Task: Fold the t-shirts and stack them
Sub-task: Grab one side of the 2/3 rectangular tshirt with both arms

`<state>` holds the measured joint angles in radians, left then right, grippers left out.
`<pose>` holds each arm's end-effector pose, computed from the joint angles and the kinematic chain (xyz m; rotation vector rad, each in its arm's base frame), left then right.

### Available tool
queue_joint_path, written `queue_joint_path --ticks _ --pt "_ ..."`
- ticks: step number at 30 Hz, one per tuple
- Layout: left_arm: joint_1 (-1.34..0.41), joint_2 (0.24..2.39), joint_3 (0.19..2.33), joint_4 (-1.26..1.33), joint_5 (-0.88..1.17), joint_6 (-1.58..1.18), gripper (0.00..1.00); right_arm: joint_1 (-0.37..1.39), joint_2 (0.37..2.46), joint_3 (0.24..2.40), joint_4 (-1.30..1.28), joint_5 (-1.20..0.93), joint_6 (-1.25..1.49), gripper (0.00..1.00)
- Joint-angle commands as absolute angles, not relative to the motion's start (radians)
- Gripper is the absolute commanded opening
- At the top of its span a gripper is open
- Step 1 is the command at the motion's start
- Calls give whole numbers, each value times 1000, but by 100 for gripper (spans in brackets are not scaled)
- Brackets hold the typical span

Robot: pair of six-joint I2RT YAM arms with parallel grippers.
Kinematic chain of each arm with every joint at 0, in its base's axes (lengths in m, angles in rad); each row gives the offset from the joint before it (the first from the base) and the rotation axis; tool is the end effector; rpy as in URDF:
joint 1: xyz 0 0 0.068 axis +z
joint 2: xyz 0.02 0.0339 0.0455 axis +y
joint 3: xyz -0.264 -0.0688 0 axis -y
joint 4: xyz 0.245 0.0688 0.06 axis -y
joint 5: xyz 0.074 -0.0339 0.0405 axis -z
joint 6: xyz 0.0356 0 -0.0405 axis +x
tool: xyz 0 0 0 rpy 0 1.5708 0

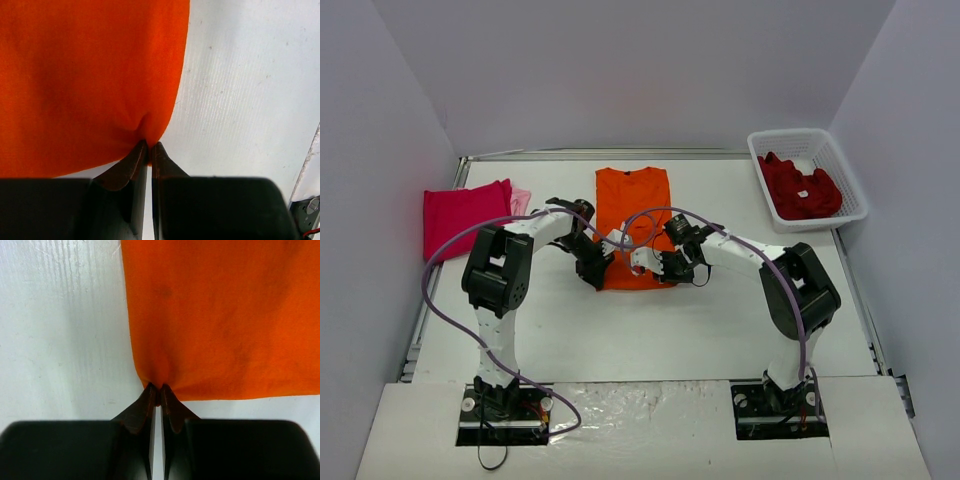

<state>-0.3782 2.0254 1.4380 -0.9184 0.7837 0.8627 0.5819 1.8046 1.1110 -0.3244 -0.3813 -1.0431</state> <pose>0.3435 -0.1635 0.1658 1.5982 2.1742 -1.0613 0.2969 0.2112 0.1687 -1.9124 1.6226 0.3082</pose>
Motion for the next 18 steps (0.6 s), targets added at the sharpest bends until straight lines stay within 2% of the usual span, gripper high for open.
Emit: queue_joint_path --ticks 1,18 --pt "-376 1991 1457 -965 787 868 2 577 1783 1121 -362 -364 -1014 0" --pt "-382 1838 1324 -965 811 842 3 577 1602 1037 -466 -428 -1006 0"
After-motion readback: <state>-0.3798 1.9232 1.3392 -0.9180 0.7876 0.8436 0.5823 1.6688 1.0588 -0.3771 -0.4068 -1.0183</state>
